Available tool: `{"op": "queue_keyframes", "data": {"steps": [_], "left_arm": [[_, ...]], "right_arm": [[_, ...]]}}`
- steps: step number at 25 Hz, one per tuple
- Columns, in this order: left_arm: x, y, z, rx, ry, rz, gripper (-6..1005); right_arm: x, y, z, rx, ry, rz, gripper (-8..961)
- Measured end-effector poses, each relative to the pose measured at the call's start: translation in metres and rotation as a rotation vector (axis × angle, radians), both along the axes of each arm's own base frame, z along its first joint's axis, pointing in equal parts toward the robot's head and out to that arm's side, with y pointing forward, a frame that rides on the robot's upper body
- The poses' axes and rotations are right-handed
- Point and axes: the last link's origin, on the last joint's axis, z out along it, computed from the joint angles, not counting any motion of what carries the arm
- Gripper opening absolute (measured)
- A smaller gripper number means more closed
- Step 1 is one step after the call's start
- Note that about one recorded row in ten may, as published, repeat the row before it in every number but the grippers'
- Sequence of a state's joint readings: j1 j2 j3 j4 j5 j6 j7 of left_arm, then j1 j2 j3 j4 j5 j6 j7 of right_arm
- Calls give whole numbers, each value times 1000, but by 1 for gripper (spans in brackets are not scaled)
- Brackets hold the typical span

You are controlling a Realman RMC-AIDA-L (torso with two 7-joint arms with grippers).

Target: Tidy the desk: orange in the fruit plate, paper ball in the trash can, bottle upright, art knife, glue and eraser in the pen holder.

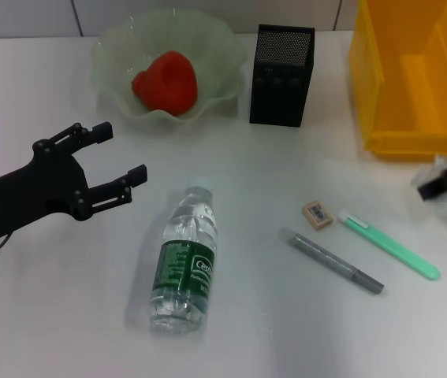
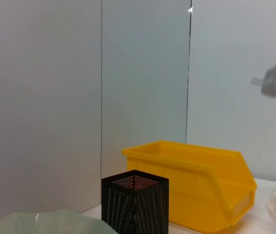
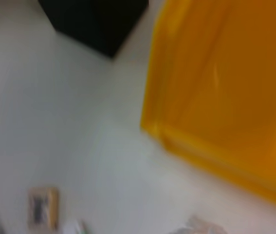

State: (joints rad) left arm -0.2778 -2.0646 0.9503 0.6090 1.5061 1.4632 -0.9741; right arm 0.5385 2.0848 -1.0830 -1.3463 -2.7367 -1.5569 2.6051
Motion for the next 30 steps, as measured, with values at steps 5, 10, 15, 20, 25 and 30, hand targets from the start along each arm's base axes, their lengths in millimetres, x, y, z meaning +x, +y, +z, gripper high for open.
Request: {"op": "queue_keyframes", "data": {"steps": [5,10,15,20,25,30], "left_arm": [[1,-1,-1,-10,2,-8,856],[1,-3,-4,-16,8,-17,856],[2,-7,-7,-32,6,-27,856],[2,-8,-6,-38,-4,-25,857],[3,-8,-5,-34,-14,-21,857],[9,-11,-2,-67,-56,-43,857]], "right_arm": [[-42,6,43,170,82,149,494],[-53,29,65,344,66,266,494],[-33,61,47,388,68,273,493],[-13,80,24,365,70,224,537],[-16,82,23,369,80,235,633],[-32,57,36,385,170,330,743]]}}
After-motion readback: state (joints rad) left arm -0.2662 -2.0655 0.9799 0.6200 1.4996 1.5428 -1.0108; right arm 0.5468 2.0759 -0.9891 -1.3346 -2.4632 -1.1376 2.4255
